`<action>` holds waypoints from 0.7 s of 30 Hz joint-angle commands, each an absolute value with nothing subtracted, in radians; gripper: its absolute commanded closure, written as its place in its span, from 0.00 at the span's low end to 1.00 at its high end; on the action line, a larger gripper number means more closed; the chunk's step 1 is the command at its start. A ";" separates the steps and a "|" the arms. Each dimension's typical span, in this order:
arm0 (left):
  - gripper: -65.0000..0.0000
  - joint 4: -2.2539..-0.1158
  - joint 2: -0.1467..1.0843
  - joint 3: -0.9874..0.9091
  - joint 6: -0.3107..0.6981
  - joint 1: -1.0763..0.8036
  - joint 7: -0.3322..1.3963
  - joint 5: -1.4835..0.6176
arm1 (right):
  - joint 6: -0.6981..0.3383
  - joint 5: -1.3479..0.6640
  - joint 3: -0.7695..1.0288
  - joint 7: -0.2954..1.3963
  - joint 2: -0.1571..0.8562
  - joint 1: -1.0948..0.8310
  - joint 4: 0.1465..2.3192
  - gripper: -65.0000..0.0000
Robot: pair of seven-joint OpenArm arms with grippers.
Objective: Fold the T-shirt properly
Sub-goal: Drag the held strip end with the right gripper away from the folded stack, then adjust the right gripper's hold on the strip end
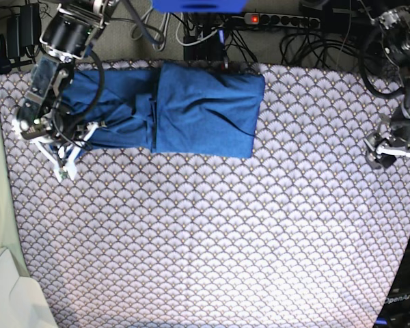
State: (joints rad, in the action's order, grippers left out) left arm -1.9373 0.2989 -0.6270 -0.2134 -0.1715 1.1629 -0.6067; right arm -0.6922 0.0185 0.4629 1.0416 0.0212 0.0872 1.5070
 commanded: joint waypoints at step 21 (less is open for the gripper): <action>0.30 -1.952 0.312 -0.633 -0.214 -0.162 1.148 -0.611 | -0.698 0.015 0.625 1.050 -0.008 0.045 1.623 1.00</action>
